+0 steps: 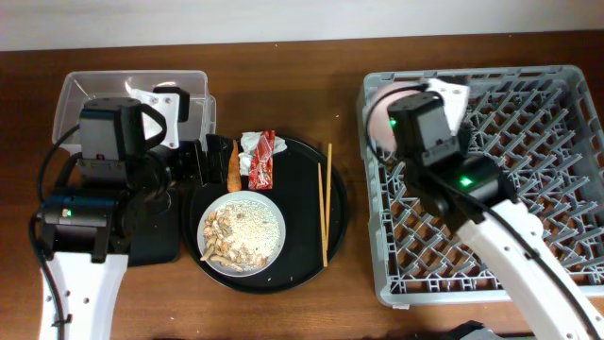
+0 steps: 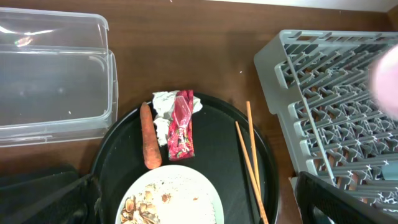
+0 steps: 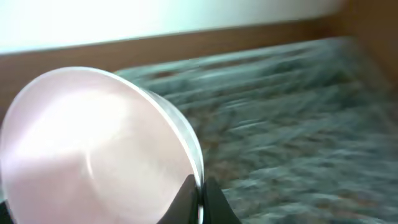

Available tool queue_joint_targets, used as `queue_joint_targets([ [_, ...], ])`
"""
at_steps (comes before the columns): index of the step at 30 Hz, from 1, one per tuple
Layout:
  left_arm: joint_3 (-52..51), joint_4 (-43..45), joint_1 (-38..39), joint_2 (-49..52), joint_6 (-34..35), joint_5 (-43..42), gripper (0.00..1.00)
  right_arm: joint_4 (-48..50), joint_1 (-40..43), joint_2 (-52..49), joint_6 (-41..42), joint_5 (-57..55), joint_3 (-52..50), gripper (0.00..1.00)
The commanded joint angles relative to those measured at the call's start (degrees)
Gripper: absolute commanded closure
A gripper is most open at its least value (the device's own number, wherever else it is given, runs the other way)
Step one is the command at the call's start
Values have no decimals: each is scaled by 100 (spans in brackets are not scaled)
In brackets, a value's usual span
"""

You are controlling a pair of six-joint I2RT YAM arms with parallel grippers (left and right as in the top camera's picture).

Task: Sort waste into correct bins and load items into the dishwasher rack
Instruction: 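Place the pink bowl upside down in the rack's upper right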

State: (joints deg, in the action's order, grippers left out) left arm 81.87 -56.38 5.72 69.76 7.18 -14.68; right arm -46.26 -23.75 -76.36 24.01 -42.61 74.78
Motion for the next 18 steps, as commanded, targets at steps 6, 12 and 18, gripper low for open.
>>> queue_joint_targets([
  [6,70,9,15,-9,50,15,1,94,968,-944,-1115,-2643,52,96],
  [12,70,9,15,-9,50,15,1,586,1193,-1735,-1631,-2879,52,96],
  [18,70,9,15,-9,50,13,1,887,1165,-2339,-1631,-3359,52,96],
])
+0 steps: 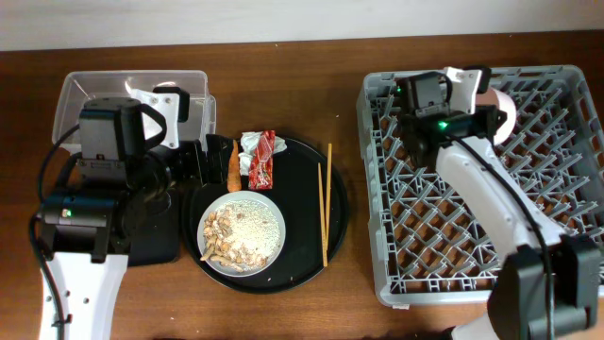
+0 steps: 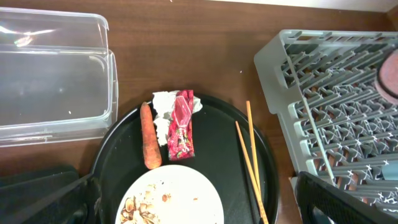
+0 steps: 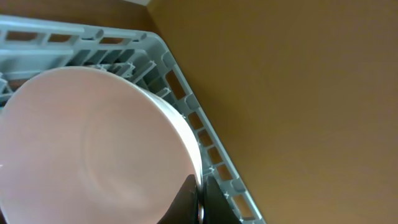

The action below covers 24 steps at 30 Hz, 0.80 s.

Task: Sort waste into correct bins and load items into the dishwasher rack
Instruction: 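Place the pink bowl upside down in the rack's upper right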

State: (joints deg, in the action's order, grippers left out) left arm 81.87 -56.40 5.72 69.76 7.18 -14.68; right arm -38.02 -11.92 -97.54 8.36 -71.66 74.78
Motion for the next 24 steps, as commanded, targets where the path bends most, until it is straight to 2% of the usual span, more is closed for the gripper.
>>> queue_joint_targets([
  [1,70,11,15,-9,50,13,1,63,-26,-315,-66,-455,52,96],
  [6,70,11,15,-9,50,15,1,55,-74,-619,-66,-511,52,96],
  [16,70,13,15,-9,50,15,1,-92,-837,-710,-66,-533,44,96],
  [19,70,11,15,-7,50,13,1,-66,-778,-710,-66,-942,44,96],
  [24,70,11,15,-9,50,15,1,-518,-802,-708,-234,229,44,96],
])
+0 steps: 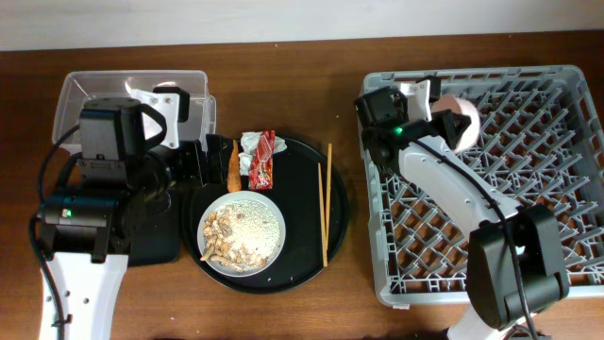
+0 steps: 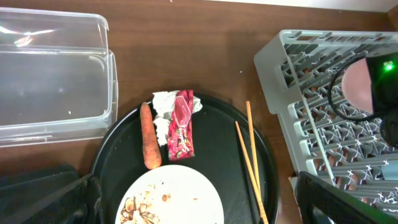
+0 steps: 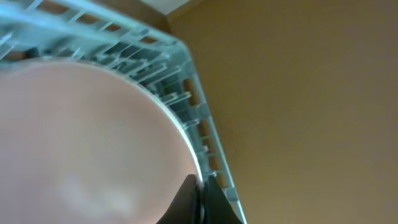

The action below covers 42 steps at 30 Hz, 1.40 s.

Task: Sort waste into correct bins and load items into the dishwasher rack
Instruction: 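Place the pink bowl upside down in the rack's upper right, then reach the right gripper to the chopsticks on the black tray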

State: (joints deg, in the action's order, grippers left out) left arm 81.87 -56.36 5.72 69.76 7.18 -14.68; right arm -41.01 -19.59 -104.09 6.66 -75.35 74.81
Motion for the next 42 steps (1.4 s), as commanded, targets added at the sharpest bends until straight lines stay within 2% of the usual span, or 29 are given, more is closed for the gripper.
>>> queue_joint_targets([
  [1,70,7,15,-7,50,15,1,-278,-39,-52,-28,656,42,96],
  [3,70,7,15,-9,50,15,1,-275,-37,-52,-22,380,42,96],
  [6,70,7,15,-9,50,13,1,120,37,-50,-28,-992,44,96],
  [8,70,7,15,-9,50,15,1,407,160,-48,-101,-1388,46,96],
  [16,70,9,15,-9,50,15,1,227,479,-52,-173,-103,37,96],
  [26,70,7,15,-9,50,15,1,216,518,-472,-177,-114,35,96],
  [32,70,7,15,-9,50,15,1,-140,-24,-492,-177,4,37,95],
  [34,70,7,15,-9,50,15,1,-297,-332,-490,-175,-4,37,80],
  [35,70,7,15,-9,50,13,1,-343,-459,-463,-175,0,39,62],
  [37,70,7,15,-9,50,13,1,-400,-662,-372,-175,146,50,46],
  [40,70,7,15,-9,50,15,1,-863,-953,-35,-160,1287,275,33],
  [42,70,7,15,-7,50,15,1,-1279,-1075,203,186,2074,568,33],
])
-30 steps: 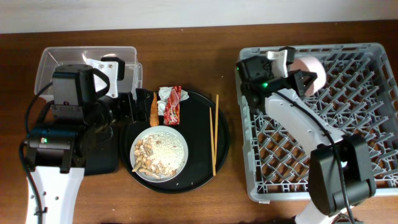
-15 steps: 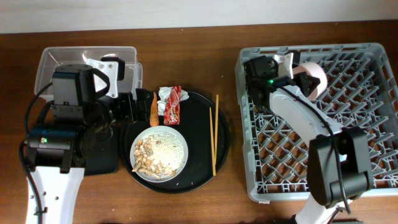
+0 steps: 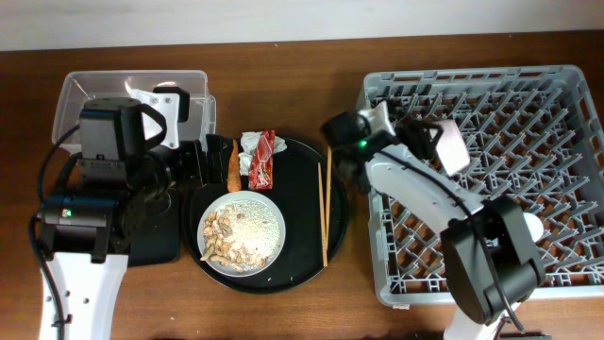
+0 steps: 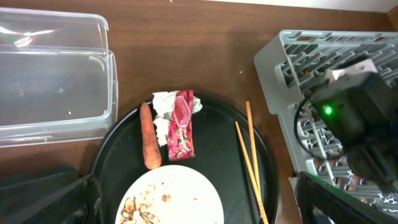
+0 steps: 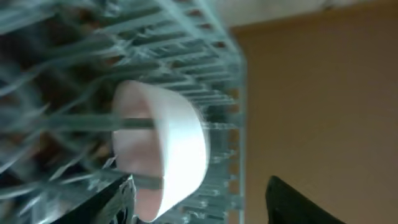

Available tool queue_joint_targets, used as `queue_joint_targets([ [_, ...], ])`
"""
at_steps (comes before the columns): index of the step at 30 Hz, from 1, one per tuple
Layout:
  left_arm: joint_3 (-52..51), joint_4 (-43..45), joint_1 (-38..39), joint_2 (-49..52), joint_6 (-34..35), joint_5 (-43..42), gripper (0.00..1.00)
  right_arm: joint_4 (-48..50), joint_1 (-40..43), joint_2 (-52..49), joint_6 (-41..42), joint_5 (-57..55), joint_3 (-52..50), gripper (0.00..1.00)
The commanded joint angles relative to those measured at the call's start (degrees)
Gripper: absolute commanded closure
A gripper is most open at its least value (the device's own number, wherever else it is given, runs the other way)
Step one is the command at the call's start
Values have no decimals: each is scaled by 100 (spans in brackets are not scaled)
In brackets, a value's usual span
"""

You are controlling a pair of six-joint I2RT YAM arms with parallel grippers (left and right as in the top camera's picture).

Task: Sort waste into correct bins and load items into the dishwasher rack
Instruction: 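Reach the right gripper to the chopsticks on the black tray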

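A pink bowl (image 3: 451,144) stands on its edge between the tines of the grey dishwasher rack (image 3: 557,208), near its back left. My right gripper (image 3: 427,137) is open just left of it; in the right wrist view the bowl (image 5: 165,149) sits free between the spread fingers (image 5: 121,190). My left gripper (image 4: 193,214) hangs open over the black tray (image 3: 302,255). On the tray lie a white plate with food scraps (image 3: 242,231), a carrot (image 3: 233,165), a red wrapper (image 3: 264,159), crumpled tissue (image 3: 249,143) and chopsticks (image 3: 326,203).
A clear plastic bin (image 3: 80,94) stands at the back left, partly under the left arm. A black bin (image 3: 156,246) sits left of the tray. Bare brown table (image 3: 283,94) runs between tray and rack and along the back edge.
My right gripper was shut on the bowl's rim over the rack's back left; now it is open, and the bowl stands on edge among the tines. The left arm has not moved.
My right gripper held the pink bowl at the rack's back left corner, then farther right along the rack's back, then back toward the left and lower. Now the bowl rests in the rack, let go. The left gripper stayed open over the tray throughout.
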State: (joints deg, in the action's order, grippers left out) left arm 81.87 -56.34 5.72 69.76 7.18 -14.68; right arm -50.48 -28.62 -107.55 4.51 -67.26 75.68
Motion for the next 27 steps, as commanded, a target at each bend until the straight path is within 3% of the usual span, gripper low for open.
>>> queue_joint_targets([
  [1,70,7,15,-9,50,15,1,-525,-199,643,603,1585,636,33],
  [7,70,4,15,-7,50,15,1,-1005,-223,997,813,4645,1644,33],
  [11,70,4,15,-9,50,15,1,-894,-223,863,802,6459,1602,41],
  [13,70,4,15,-9,50,13,1,-898,-223,662,861,6935,1467,52],
  [22,70,4,15,-9,50,13,1,-905,-223,-98,1611,7154,1226,63],
  [27,70,7,15,-9,50,15,1,-728,-212,-634,2111,7134,1226,64],
])
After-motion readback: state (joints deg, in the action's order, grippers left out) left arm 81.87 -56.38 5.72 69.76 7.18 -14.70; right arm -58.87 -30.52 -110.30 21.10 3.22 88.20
